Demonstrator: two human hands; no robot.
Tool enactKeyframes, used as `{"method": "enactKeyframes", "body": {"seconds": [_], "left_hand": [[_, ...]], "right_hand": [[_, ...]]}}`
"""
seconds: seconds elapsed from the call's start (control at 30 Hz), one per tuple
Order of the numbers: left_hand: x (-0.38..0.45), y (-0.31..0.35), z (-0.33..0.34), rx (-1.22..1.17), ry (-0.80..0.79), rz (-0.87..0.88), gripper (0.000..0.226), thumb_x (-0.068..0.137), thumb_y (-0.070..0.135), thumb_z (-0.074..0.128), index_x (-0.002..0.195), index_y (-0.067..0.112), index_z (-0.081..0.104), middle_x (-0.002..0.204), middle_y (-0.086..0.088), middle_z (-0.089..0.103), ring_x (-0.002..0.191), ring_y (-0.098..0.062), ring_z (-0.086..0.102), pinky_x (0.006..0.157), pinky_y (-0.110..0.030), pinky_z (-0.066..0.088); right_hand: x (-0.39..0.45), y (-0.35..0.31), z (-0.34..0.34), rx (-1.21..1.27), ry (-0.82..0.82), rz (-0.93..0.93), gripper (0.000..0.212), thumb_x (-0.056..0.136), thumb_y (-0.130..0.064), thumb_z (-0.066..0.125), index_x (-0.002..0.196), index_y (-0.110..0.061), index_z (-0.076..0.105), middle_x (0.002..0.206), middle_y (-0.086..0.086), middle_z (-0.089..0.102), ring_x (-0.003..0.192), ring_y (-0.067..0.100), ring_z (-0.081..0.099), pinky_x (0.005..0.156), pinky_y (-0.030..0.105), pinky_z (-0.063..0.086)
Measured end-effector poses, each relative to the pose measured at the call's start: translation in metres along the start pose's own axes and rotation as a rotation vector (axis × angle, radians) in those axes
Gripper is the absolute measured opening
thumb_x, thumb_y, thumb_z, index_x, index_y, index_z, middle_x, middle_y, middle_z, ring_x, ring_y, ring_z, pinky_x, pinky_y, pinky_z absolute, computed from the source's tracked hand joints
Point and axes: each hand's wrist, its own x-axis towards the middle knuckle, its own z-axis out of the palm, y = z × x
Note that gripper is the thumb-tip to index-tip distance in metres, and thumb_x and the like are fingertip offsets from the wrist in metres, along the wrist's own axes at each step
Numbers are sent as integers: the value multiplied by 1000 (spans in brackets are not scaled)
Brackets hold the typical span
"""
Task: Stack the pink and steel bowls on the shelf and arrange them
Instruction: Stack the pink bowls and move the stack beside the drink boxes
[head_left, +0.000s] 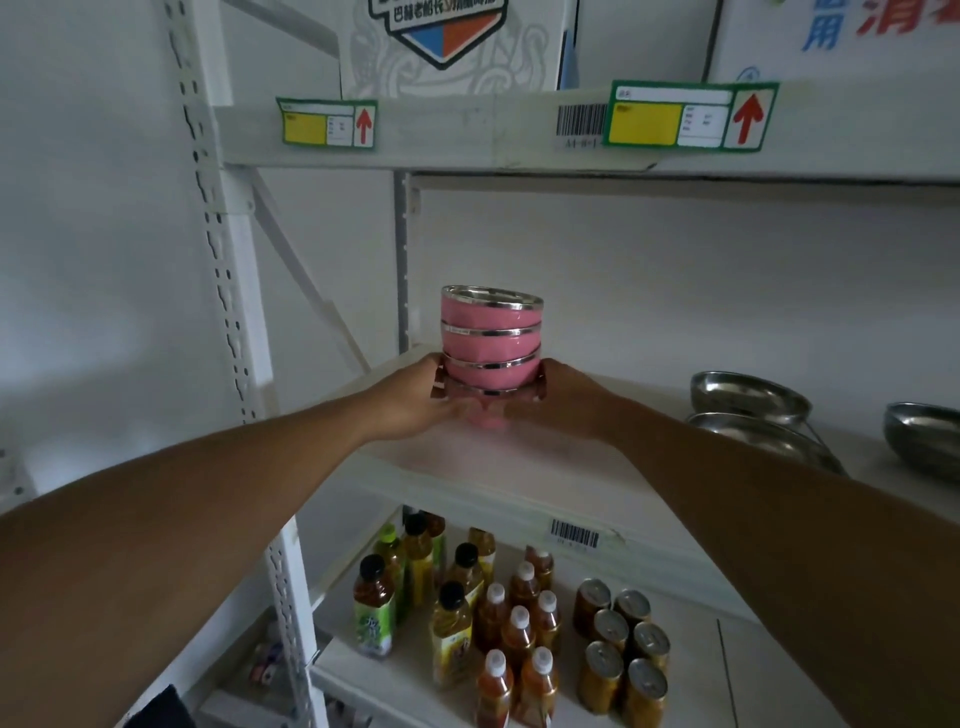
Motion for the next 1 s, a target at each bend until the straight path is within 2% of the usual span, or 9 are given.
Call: {"method": "enactKeyframes", "body": {"seconds": [0.1, 0.2, 0.33, 0.47, 0.6, 0.77, 0.83, 0.93, 1.0], "left_hand": [[-4, 23, -2, 2, -11, 53, 48, 90, 56, 81, 134, 53, 61, 124, 38, 72, 119, 12, 67, 99, -11, 54], [-1, 38, 3, 17, -26, 114, 47, 95, 45, 81, 138, 41, 63, 122, 32, 76, 116, 10, 69, 96, -9, 53], [-11, 67, 12, 14, -28, 116, 38, 95, 43, 83, 125, 49, 60, 111, 35, 76, 107, 18, 68, 86, -3, 51], [-31, 105, 30, 23, -37, 130, 46, 96, 36, 84, 138, 33, 65, 129, 15, 75, 115, 6, 71, 99, -13, 54], [-57, 147, 57, 36, -31, 148, 49, 96, 36, 83, 141, 28, 65, 130, 14, 75, 117, 4, 71, 106, -22, 57], [-78, 208, 100, 50, -40, 148, 53, 93, 49, 82, 140, 30, 67, 129, 16, 77, 120, -4, 72, 109, -38, 58], [-84, 231, 122, 46, -55, 149, 46, 86, 60, 80, 127, 43, 66, 115, 30, 77, 111, 7, 71, 104, -30, 57], [-93, 266, 159, 0, -76, 169, 41, 81, 69, 78, 113, 51, 62, 104, 42, 74, 101, 17, 69, 82, -7, 54], [-96, 290, 185, -52, -115, 187, 40, 81, 65, 81, 113, 51, 64, 105, 45, 73, 100, 19, 69, 74, -1, 51]], "right_hand": [[-11, -6, -12, -41, 21, 16, 50, 83, -44, 86, 127, -26, 72, 119, -5, 76, 113, 16, 70, 105, 43, 54], [-31, -11, -25, -31, 32, 2, 50, 83, -47, 86, 127, -31, 72, 119, -10, 76, 111, 11, 70, 103, 39, 55], [-62, -13, -40, 11, 51, -23, 52, 82, -45, 87, 129, -33, 70, 118, -13, 76, 109, 6, 71, 99, 32, 56], [-100, -14, -56, -16, 51, -58, 53, 82, -43, 88, 131, -33, 69, 119, -14, 75, 110, 3, 69, 97, 29, 55], [-148, -9, -72, -10, 53, -55, 58, 75, -56, 88, 127, -37, 70, 118, -15, 76, 111, 7, 70, 100, 37, 56], [-223, -5, -104, -60, 76, -13, 52, 73, -62, 87, 119, -42, 71, 101, -28, 75, 91, -11, 68, 75, 12, 48], [-254, 0, -118, -88, 82, -2, 49, 76, -60, 86, 120, -42, 71, 101, -27, 75, 91, -12, 68, 72, 8, 49], [-303, 12, -140, -63, 110, 9, 54, 77, -55, 87, 126, -39, 70, 110, -23, 75, 100, -7, 68, 86, 15, 55], [-338, 20, -155, -81, 111, 28, 44, 79, -53, 87, 118, -47, 70, 106, -29, 74, 98, -11, 68, 79, 10, 52]]}}
